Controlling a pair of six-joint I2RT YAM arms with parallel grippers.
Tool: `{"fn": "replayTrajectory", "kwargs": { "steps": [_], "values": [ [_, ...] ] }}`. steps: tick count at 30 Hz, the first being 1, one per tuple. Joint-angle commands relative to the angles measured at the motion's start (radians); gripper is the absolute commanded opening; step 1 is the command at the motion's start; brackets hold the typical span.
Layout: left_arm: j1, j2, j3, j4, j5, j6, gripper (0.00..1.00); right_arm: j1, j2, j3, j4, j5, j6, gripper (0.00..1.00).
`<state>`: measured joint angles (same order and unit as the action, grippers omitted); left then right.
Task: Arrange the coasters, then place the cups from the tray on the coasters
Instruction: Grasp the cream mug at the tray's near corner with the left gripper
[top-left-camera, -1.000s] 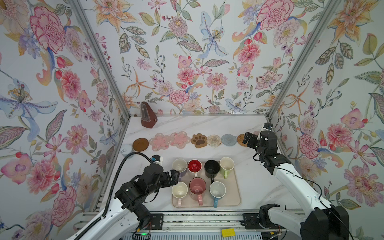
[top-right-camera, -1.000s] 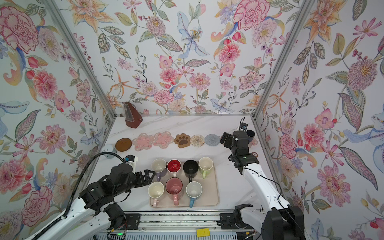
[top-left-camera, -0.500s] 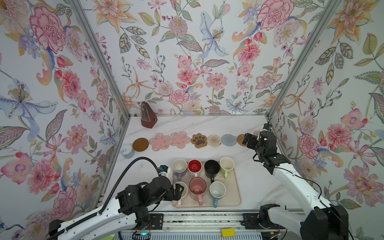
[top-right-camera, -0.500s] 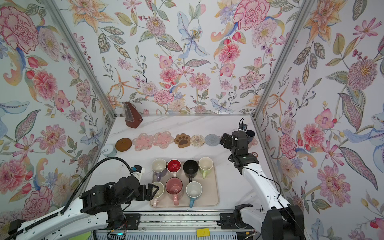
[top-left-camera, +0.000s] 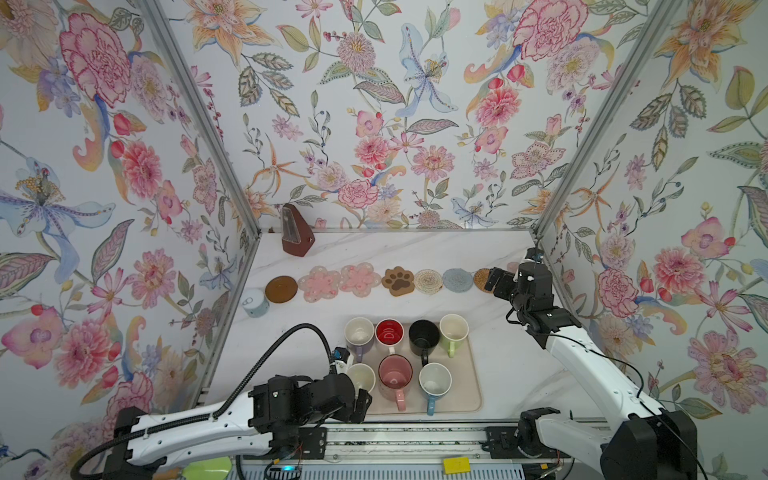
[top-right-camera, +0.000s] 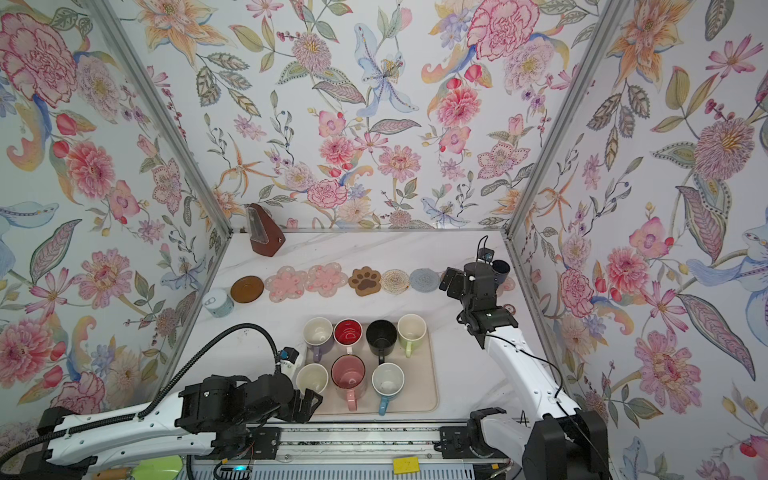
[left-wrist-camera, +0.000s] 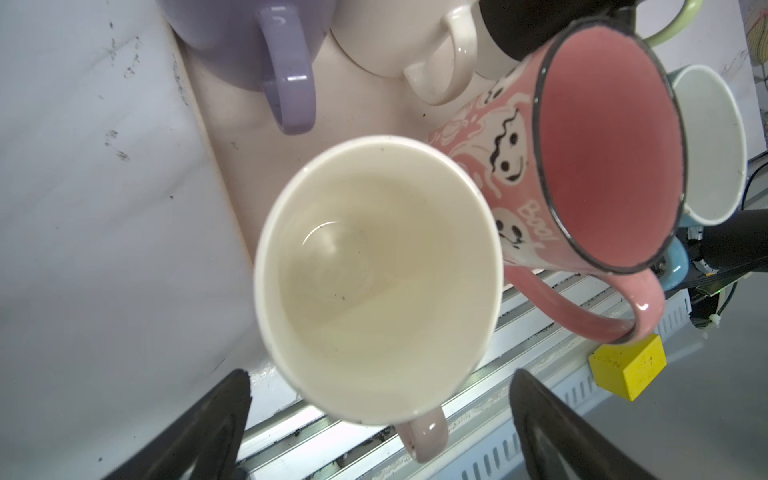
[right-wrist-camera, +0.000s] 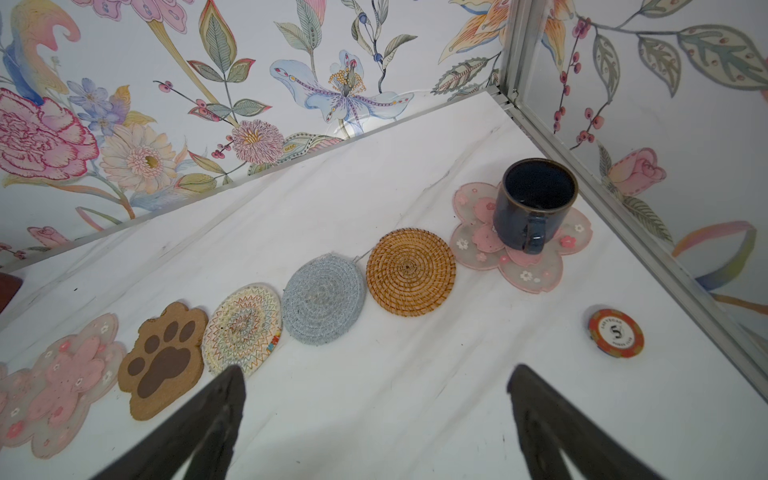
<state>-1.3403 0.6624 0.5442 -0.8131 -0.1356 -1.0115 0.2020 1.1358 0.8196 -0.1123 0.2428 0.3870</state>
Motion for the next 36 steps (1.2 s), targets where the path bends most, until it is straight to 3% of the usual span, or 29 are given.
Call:
{"fn": "replayTrajectory", "kwargs": {
  "steps": [1, 6, 29, 36],
  "values": [
    [-0.037, 0.016, -0.02, 0.018, -0.027, -0.021, 0.99, 0.007, -0.008, 0.035, -0.012, 0.005, 0.016, 0.99],
    [-0.05, 0.05, -0.031, 0.032, -0.01, -0.021, 0.96, 0.008, -0.013, 0.033, -0.015, 0.007, 0.015, 0.99],
    [-0.051, 0.185, 0.022, -0.029, -0.055, 0.005, 0.63, 0.005, -0.017, 0.025, -0.003, -0.003, 0.01, 0.99],
    [-0.05, 0.209, 0.041, -0.03, -0.052, 0.02, 0.41, 0.005, -0.018, 0.021, 0.003, -0.006, 0.01, 0.99]
  ]
}}
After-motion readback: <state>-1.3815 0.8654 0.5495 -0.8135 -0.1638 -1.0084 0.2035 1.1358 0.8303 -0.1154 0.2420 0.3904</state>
